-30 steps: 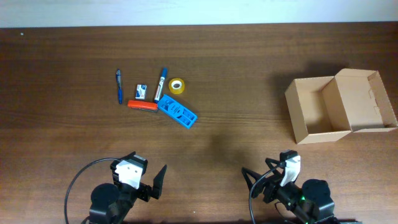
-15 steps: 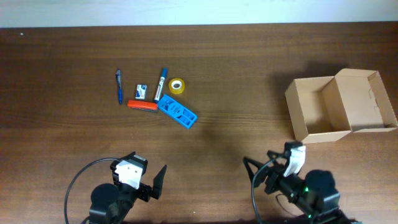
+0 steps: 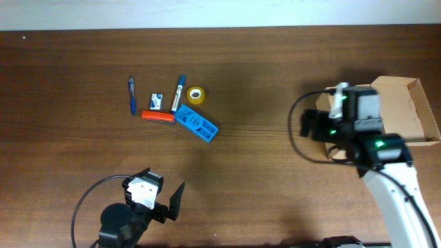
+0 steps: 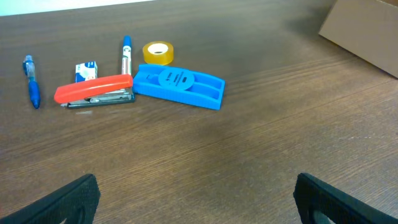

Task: Pack container
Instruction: 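Move the right gripper to the cardboard box and hook its wall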

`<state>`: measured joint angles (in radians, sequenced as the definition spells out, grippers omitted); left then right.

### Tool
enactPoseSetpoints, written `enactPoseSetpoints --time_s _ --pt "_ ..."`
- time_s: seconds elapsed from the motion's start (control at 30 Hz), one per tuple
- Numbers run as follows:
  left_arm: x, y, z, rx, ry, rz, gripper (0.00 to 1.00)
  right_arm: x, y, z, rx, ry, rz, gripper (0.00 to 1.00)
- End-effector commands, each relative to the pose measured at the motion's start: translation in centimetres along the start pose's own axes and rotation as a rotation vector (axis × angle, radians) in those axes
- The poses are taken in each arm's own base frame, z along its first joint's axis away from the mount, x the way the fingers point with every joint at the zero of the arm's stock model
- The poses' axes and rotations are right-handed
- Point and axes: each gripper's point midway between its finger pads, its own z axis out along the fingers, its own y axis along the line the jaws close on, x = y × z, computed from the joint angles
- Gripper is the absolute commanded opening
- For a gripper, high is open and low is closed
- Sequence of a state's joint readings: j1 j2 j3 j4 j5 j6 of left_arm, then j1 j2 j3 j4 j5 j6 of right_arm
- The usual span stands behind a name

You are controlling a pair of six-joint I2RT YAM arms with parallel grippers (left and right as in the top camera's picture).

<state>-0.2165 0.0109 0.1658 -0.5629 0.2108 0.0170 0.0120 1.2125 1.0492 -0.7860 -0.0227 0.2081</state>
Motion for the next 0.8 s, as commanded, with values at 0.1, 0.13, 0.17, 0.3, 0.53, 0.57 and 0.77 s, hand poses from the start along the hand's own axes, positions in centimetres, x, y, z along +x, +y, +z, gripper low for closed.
enactPoseSetpoints --time_s 0.1,0.13,0.17,0.3,0.53,0.57,0.77 --pt "-0.1 0.1 0.0 -0.006 -0.006 -0.010 0.99 -0.6 -5.0 1.6 0.028 0.050 0.009 0.99" --pt "-0.1 0.1 0.0 -0.006 -0.006 -0.010 1.00 -0.4 -5.1 2.1 0.030 0.063 -0.008 0.99" --pt "-0.1 0.1 0.0 -0.006 -0.006 -0.010 1.00 -0.3 -5.2 2.7 0.029 0.075 -0.028 0.99" --pt "-0.1 0.1 0.0 -0.006 -0.006 -0.010 1.00 0.2 -6.1 5.4 0.058 0.131 -0.030 0.99" --pt "-0.1 0.1 0.0 -0.006 -0.006 -0.010 1.00 2.5 -7.0 10.2 0.068 0.256 -0.016 1.00" --pt "-0.1 0.1 0.0 -0.006 -0.006 -0.010 1.00 2.4 -7.0 10.3 0.067 0.253 -0.016 0.95" --pt "-0.1 0.1 0.0 -0.006 -0.006 -0.010 1.00 2.3 -7.0 10.3 0.067 0.247 -0.017 0.14"
